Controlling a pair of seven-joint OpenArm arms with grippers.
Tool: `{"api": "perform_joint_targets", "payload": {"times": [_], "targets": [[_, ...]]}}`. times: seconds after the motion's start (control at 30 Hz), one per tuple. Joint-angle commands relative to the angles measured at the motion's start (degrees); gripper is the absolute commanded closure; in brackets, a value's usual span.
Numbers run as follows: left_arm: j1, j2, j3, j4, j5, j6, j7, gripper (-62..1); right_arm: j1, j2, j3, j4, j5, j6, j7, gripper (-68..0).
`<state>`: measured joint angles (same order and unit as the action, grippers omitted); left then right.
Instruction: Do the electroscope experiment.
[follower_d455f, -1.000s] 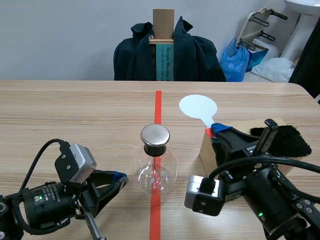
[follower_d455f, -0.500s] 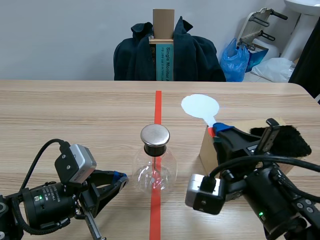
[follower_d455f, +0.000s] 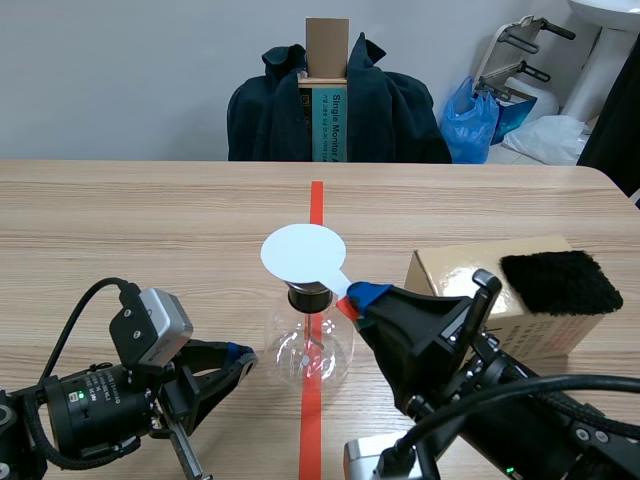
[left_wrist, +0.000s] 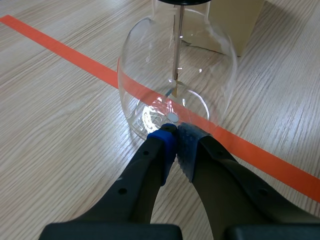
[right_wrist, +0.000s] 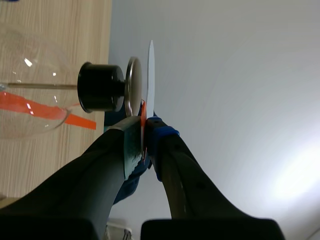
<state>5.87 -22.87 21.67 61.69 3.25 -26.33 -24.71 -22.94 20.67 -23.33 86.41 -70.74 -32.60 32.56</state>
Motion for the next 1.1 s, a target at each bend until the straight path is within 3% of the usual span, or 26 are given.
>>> {"api": "perform_joint_targets", "payload": {"times": [0.0,0.6,0.8,1.07], "targets": [[-0.2,0.1,-0.3,0.9,-0.4,0.1,-0.8,-2.7,-0.2,0.8,0.5,0.5,0.2,-0.8,0.8,-0.6],[-0.2,0.1,-0.3,0.9,-0.4,0.1,-0.8,-2.7,-0.2,0.8,0.5,0.5,0.2,-0.8,0.7,-0.7],[-0.1,0.1,-0.3,0.9,-0.4,0.1,-0.8,-2.7,-0.2,0.8,0.5,0.5,0.2,-0.8,-3.8,-0.7],[-0.1,0.1,-0.3,0.9,-0.4,0.1,-0.8,-2.7,-0.3,0.8,0.5,0.5,0.3,-0.8,-13.7,-0.7]]}}
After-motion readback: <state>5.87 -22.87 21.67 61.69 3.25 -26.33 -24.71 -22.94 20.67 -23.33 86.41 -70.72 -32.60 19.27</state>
